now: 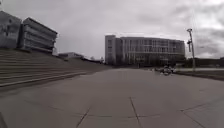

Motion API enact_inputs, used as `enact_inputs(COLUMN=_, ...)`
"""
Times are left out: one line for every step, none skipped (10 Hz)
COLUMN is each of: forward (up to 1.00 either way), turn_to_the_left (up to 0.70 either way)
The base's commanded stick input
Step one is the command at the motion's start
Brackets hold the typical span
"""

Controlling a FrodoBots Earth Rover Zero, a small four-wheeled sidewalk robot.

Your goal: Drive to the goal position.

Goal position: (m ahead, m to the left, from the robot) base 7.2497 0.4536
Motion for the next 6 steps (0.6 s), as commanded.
enact_inputs(forward=0.7, turn_to_the_left=0.0)
enact_inputs(forward=0.7, turn_to_the_left=0.0)
enact_inputs(forward=0.7, turn_to_the_left=0.0)
enact_inputs(forward=0.7, turn_to_the_left=0.0)
enact_inputs(forward=0.7, turn_to_the_left=0.0)
enact_inputs(forward=0.7, turn_to_the_left=0.0)
